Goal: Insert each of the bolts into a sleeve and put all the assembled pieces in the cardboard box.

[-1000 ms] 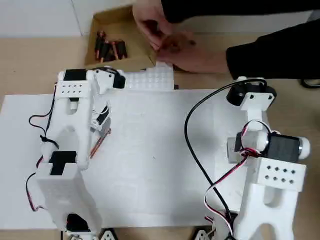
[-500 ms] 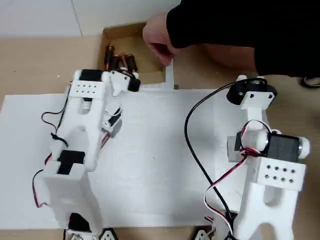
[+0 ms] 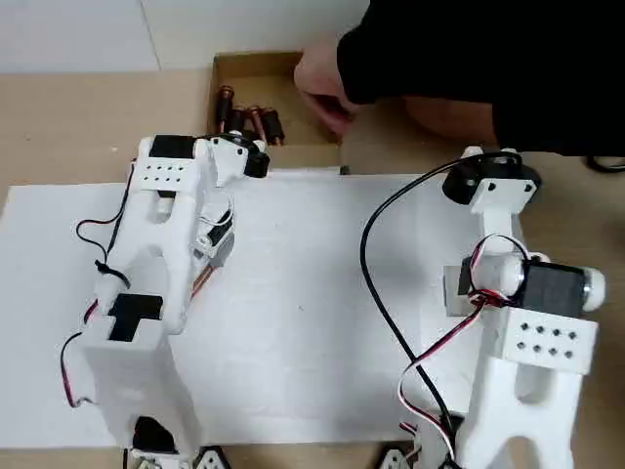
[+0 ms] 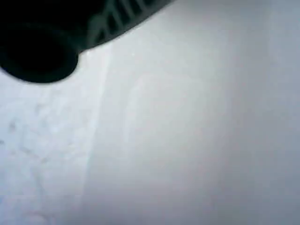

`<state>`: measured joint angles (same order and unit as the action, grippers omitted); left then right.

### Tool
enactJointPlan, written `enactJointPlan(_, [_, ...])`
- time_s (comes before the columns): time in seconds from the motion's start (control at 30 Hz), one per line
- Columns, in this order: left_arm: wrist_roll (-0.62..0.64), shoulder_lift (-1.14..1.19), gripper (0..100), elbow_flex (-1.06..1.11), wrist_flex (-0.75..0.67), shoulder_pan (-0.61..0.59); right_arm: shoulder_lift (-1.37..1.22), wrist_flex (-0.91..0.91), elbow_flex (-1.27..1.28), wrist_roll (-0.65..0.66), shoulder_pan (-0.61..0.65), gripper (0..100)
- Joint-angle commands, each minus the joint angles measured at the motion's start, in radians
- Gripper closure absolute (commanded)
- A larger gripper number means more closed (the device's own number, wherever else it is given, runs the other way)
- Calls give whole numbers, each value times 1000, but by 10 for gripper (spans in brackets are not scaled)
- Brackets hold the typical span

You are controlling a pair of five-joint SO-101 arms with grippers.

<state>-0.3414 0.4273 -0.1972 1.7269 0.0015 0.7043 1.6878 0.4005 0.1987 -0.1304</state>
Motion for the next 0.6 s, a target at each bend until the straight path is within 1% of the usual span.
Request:
enactJointPlan(0.0, [2, -5, 902, 30, 6, 0, 12, -21, -6, 8, -2, 995])
enactJointPlan(0.4, [0, -3, 902, 61, -49, 2, 12, -22, -6, 6, -2, 995])
enactJointPlan(0.57, [2, 84, 902, 54, -66, 23, 12, -19, -6, 6, -2, 995])
